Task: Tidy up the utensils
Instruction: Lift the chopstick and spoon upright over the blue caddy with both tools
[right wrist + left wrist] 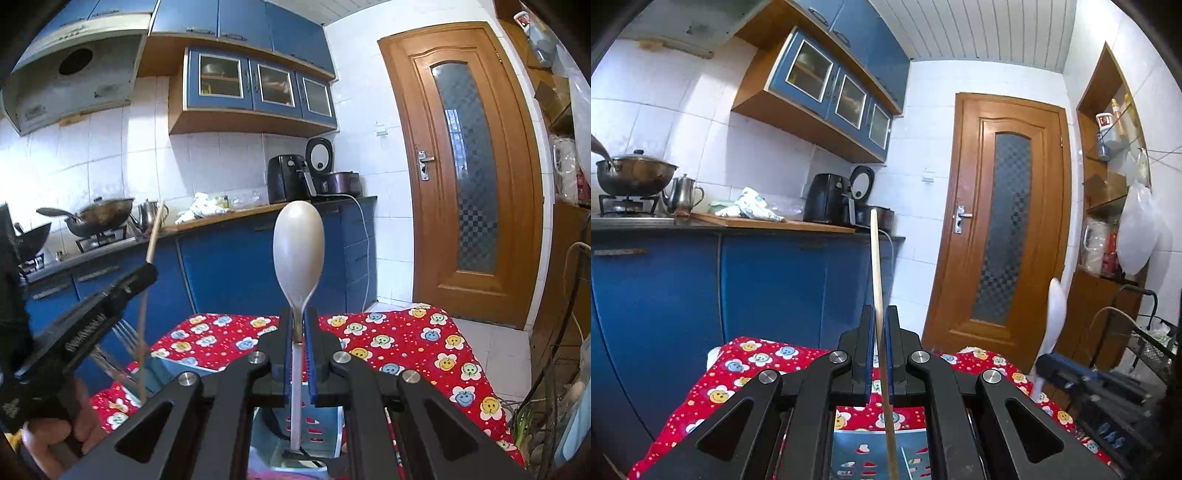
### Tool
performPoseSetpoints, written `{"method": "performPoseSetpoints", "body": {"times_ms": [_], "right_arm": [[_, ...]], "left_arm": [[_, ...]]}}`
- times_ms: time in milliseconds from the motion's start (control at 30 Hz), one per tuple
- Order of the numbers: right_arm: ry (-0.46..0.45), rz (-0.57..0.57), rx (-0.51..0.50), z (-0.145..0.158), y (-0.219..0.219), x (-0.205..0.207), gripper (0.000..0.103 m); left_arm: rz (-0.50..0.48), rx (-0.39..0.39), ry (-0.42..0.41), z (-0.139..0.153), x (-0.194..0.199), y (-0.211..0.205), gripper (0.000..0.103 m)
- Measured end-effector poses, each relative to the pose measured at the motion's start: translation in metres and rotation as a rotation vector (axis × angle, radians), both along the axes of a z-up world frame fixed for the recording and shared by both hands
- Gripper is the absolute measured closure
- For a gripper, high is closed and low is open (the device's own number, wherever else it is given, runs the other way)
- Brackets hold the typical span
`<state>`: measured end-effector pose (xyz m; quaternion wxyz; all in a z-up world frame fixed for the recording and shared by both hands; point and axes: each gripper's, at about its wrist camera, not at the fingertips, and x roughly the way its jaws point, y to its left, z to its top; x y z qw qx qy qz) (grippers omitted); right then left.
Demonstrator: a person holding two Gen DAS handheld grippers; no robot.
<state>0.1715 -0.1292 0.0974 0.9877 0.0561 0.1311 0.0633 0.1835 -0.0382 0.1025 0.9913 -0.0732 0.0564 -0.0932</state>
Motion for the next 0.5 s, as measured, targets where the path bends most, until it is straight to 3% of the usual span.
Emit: {"method": "performPoseSetpoints", "body": {"times_ms": [500], "right_arm": [[0.052,-0.002,-0.063,-0.019,0.005,0.011,0.095]], "left_arm": [[0.003,-0.044,-0.034,-0.003,-0.003,0.001,0.099]]}}
